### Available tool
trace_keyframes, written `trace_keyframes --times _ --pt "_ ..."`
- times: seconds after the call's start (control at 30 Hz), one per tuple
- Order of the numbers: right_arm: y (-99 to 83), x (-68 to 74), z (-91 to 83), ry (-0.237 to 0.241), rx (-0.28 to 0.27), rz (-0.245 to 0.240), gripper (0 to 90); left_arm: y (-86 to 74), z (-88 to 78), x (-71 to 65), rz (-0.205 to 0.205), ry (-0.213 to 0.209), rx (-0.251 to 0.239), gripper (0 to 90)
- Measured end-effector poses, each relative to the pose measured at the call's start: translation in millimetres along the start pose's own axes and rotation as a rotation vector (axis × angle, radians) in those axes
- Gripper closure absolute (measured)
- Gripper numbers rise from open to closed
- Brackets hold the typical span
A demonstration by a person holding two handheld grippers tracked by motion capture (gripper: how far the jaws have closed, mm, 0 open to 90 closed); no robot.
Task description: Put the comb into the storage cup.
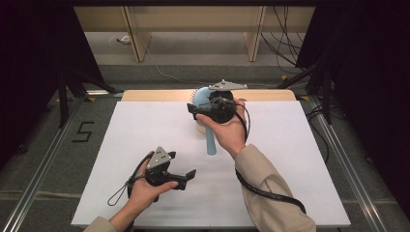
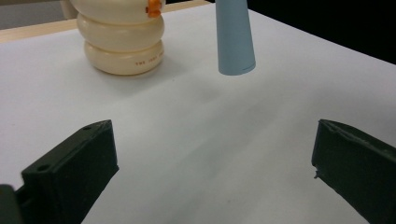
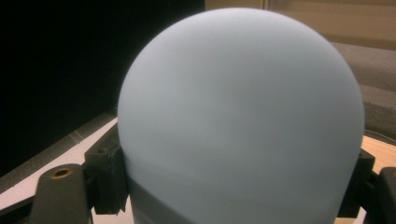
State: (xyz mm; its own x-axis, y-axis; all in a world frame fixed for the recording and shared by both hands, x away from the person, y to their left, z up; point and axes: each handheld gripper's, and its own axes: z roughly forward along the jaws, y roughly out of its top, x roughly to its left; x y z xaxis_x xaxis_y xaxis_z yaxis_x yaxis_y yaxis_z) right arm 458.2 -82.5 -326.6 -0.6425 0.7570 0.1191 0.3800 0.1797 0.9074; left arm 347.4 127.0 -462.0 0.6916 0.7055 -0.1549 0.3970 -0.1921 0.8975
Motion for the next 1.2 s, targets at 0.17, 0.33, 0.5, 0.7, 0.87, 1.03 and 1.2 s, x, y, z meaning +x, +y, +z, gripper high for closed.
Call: trace_keyframes --times 0.17,0.33,0.5,0.7,0.87,1.03,1.2 --pt "0.2 -3.3 -0.4 -0.007 -0.011 0.005 21.3 -1.2 -7.0 5.5 -0.005 0.01 -0.015 0.0" --pt "1.8 -6.3 -2.0 -0.021 -0.023 0.006 21.4 -3.3 -9.8 9.1 0.002 0.024 -0.014 0.0" --pt "3.5 -9.4 -3.6 -0.028 -0.032 0.005 21.4 -4.7 -11.1 11.3 0.01 0.029 -0.012 0.0" --pt "6.2 -14.4 -6.3 -0.041 -0.044 0.008 21.4 -5.9 -13.0 13.7 0.005 0.033 -0.013 0.0" --pt "7.7 -18.1 -7.0 -0.054 -0.053 0.006 21.4 -6.6 -13.5 14.5 0.006 0.033 -0.011 0.0" --pt "8.6 -21.3 -6.6 -0.063 -0.056 0.009 21.4 -6.9 -13.1 14.4 0.01 0.036 -0.01 0.0" --pt "10.4 -24.1 -7.8 -0.071 -0.063 0.009 21.4 -7.9 -12.2 14.8 0.006 0.036 -0.006 0.0"
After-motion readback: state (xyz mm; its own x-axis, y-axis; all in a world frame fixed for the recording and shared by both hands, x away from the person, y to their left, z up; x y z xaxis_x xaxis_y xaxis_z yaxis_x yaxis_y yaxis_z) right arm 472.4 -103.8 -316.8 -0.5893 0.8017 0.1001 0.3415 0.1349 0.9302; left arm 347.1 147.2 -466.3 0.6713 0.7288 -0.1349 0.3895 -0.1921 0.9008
